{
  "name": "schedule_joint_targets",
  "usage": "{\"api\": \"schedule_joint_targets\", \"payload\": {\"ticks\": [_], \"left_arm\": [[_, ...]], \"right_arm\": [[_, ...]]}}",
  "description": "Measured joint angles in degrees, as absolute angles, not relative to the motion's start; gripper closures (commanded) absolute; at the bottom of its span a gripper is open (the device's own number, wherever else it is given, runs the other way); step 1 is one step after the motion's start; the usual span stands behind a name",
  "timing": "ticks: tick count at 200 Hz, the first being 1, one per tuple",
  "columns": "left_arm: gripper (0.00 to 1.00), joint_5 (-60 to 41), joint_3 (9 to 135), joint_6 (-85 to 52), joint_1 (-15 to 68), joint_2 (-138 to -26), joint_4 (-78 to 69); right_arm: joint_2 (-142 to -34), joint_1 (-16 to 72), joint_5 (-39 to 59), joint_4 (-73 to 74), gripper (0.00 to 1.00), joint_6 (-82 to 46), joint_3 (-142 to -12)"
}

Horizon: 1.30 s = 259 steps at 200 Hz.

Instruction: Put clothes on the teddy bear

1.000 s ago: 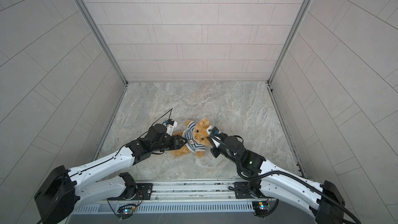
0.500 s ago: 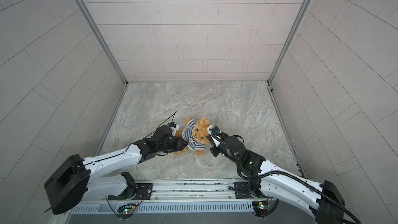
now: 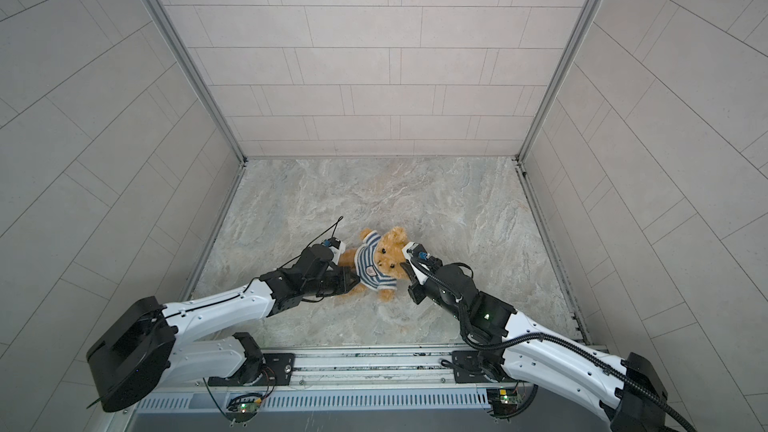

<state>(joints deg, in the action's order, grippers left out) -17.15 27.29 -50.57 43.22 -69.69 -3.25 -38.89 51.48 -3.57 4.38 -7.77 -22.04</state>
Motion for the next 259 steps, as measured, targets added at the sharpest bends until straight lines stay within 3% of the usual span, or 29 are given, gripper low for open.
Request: {"api": "schedule_joint_targets", "payload": {"ticks": [89,129,154,207,259], "left_arm": [[1.0,-17.74,24.97,-48.23,41.41,-66.61,-2.31],[0.74,-17.52,29.89,-43.44,42.13,-64.2,5.93],[0.67,-16.78,31.51,-40.71,41.56,-59.24,11.62],[0.64,-16.91,37.23,-33.3,36.47,-57.12,21.34],[0.63,-17.23,40.21,-28.86,29.39,-66.81,20.58]], "right_arm": [[-37.89,51.72,-3.27,1.45,1.0,-8.01,-22.04],[-39.13,51.72,-2.94,0.16,1.0,-8.36,-23.31],[-40.12,51.7,-2.37,-2.04,1.0,-8.67,-25.17],[-40.99,50.46,2.17,-5.65,1.0,-8.86,-26.5],[-45.08,47.37,7.53,-6.81,1.0,-9.1,-29.21]]}}
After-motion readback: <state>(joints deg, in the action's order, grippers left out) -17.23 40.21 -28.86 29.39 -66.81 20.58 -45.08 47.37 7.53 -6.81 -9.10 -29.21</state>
